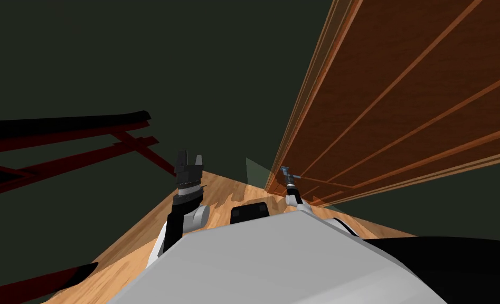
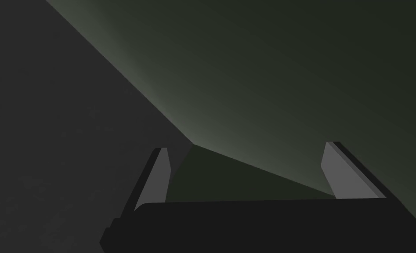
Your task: Pull the door open
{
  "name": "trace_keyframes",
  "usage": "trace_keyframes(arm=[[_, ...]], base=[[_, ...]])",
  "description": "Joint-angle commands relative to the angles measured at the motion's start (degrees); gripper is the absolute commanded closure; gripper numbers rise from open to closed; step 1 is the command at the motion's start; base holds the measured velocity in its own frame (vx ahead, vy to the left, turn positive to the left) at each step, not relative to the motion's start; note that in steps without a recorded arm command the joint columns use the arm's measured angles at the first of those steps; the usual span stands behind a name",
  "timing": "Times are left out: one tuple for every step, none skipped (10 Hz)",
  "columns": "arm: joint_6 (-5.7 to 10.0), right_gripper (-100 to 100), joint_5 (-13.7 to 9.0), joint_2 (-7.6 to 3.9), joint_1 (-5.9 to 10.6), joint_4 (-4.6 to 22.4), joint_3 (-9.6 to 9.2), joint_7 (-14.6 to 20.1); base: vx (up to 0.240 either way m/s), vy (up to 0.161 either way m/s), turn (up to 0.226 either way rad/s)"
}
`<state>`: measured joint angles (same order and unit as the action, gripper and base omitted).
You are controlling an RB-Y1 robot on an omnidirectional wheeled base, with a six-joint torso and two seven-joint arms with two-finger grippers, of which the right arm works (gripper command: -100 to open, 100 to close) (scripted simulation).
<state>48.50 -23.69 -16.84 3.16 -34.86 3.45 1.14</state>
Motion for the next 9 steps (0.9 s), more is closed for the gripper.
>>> trace_keyframes(arm=[[0.21, 100, 0.6, -0.28, -0.66, 0.0, -0.95, 1.0], [0.44, 100, 0.9, -0.64, -0.92, -0.2, -1.54, 1.7], [0.69, 100, 1.3, -1.02, -1.20, -0.3, -2.16, 2.4], [0.93, 100, 1.7, -1.40, -1.48, -0.4, -2.79, 3.2], [1.28, 100, 2.2, -1.94, -1.87, -0.6, -3.67, 4.2], [1.47, 100, 2.5, -2.25, -2.10, -0.7, -4.17, 4.8], [1.69, 100, 2.9, -2.59, -2.35, -0.8, -4.73, 5.4], [1.79, 100, 3.0, -2.75, -2.46, -0.8, -4.98, 5.7], [1.51, 100, 2.9, -2.56, -2.39, -0.9, -4.84, 5.4]], base=[[-0.198, -0.008, 0.106], [-0.198, -0.028, 0.099], [-0.236, -0.039, 0.124], [-0.239, -0.024, 0.132], [-0.241, -0.033, 0.161], [-0.237, -0.028, 0.118], [-0.226, -0.005, 0.085], [-0.223, -0.030, 0.059], [-0.100, -0.013, 0.025]])
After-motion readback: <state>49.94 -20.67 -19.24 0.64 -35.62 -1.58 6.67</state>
